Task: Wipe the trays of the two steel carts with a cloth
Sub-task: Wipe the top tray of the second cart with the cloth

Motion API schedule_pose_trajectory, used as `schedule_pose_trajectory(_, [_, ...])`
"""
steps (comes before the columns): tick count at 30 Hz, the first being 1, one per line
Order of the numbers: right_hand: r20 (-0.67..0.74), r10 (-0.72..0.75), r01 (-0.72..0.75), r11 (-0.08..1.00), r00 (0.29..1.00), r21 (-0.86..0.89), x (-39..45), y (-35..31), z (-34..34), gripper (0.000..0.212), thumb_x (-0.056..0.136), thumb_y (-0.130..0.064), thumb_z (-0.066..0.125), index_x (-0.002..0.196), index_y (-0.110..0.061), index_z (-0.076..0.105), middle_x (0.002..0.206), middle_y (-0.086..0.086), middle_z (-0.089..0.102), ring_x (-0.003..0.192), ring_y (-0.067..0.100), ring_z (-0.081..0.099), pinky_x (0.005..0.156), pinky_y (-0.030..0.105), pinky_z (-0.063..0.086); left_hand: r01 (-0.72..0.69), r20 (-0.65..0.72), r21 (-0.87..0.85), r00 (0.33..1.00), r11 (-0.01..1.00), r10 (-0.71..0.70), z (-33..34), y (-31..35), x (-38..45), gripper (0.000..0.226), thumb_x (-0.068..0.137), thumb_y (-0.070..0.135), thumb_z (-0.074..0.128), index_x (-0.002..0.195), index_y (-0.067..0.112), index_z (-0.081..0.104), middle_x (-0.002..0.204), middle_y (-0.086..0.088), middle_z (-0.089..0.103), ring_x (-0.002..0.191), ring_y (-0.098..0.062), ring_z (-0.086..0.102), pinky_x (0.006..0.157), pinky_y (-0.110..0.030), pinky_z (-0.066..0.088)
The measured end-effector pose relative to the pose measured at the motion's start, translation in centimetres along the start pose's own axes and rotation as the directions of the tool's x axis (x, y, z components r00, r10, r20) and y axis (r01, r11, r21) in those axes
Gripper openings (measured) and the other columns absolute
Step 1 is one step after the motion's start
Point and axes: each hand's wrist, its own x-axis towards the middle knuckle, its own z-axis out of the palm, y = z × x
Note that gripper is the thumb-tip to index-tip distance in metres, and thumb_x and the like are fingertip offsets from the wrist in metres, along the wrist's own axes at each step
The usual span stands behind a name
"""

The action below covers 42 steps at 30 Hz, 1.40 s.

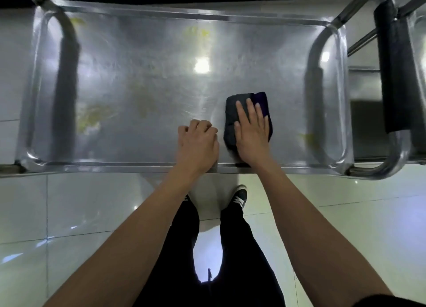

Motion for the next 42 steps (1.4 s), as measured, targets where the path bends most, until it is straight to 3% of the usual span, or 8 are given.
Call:
schedule_pose_trajectory(10, [-0.103,0.255,-0.254,0.967,0.961,0.024,-3.6,16.3,-5.6,0.053,0.107,-0.033,0.021,0.158,-0.031,0.010,0.167,0.001,0.006,0.154,0.024,0.002,0.123,0.049,0.005,-0.131,0.022,0.022,0.991,0.991,0.131,4.1,12.1,1.1,0.027,0.090,0.024,0.047,0.092,0.015,0.073,0.110,0.000,0.065,0.106,-0.024,0.057,0.088,-0.042,0.037])
schedule_pose_trajectory(16, [-0.107,0.222,-0.218,0.975,0.969,0.045,-5.1,18.8,-6.2,0.052,0.107,-0.033,0.020,0.158,-0.032,0.009,0.167,-0.001,0.003,0.153,0.020,-0.004,0.123,0.043,-0.004,-0.118,0.035,0.087,0.993,0.989,0.115,4.6,13.9,0.3,0.036,0.084,0.023,0.041,0.095,0.016,0.075,0.119,-0.001,0.061,0.108,-0.022,0.059,0.091,-0.044,0.035])
schedule_pose_trajectory(19, [-0.101,0.216,-0.213,0.976,0.971,0.040,-6.5,18.2,-6.0,0.053,0.107,-0.032,0.020,0.159,-0.031,0.009,0.167,0.000,0.003,0.154,0.022,-0.004,0.122,0.045,-0.003,-0.093,0.087,0.112,0.993,0.989,0.084,4.3,14.1,0.5,0.026,0.086,0.020,0.053,0.100,0.017,0.075,0.124,0.000,0.060,0.112,-0.020,0.057,0.094,-0.045,0.033])
schedule_pose_trajectory(23, [-0.085,0.235,-0.235,0.972,0.968,0.011,-8.5,17.1,-5.2,0.054,0.107,-0.030,0.021,0.159,-0.031,0.007,0.168,0.001,0.002,0.154,0.024,-0.003,0.123,0.049,0.000,-0.101,0.117,0.125,0.989,0.987,0.087,3.9,13.8,0.4,0.027,0.087,0.019,0.052,0.103,0.017,0.074,0.126,-0.001,0.059,0.113,-0.021,0.056,0.095,-0.046,0.032])
schedule_pose_trajectory(29, [-0.090,0.238,-0.240,0.971,0.967,-0.014,-8.9,12.8,-4.3,0.055,0.107,-0.030,0.023,0.159,-0.027,0.008,0.167,0.004,0.005,0.154,0.026,0.001,0.123,0.052,0.008,-0.163,0.107,0.049,0.982,0.985,0.157,2.7,11.1,-0.7,0.028,0.096,0.022,0.049,0.114,0.016,0.068,0.134,-0.001,0.058,0.136,-0.021,0.045,0.097,-0.047,0.033])
schedule_pose_trajectory(37, [-0.070,0.122,-0.126,0.990,0.990,-0.060,-8.3,1.1,0.8,0.057,0.106,-0.033,0.022,0.160,-0.025,0.006,0.168,0.005,0.003,0.154,0.028,-0.001,0.123,0.053,0.005,-0.026,-0.017,0.042,0.999,0.999,0.027,0.3,-0.1,-6.0,0.023,0.086,0.016,0.058,0.101,0.013,0.074,0.117,-0.004,0.067,0.111,-0.029,0.058,0.089,-0.046,0.038])
schedule_pose_trajectory(42, [-0.037,0.031,-0.032,0.999,0.999,-0.042,-8.0,-6.6,4.2,0.058,0.103,-0.038,0.014,0.159,-0.024,0.008,0.167,0.006,0.005,0.154,0.029,0.001,0.122,0.055,0.009,0.034,-0.080,0.024,0.996,0.999,-0.032,-0.4,-5.5,-9.0,0.019,0.087,0.015,0.060,0.098,0.015,0.075,0.112,0.000,0.068,0.107,-0.026,0.058,0.088,-0.043,0.039])
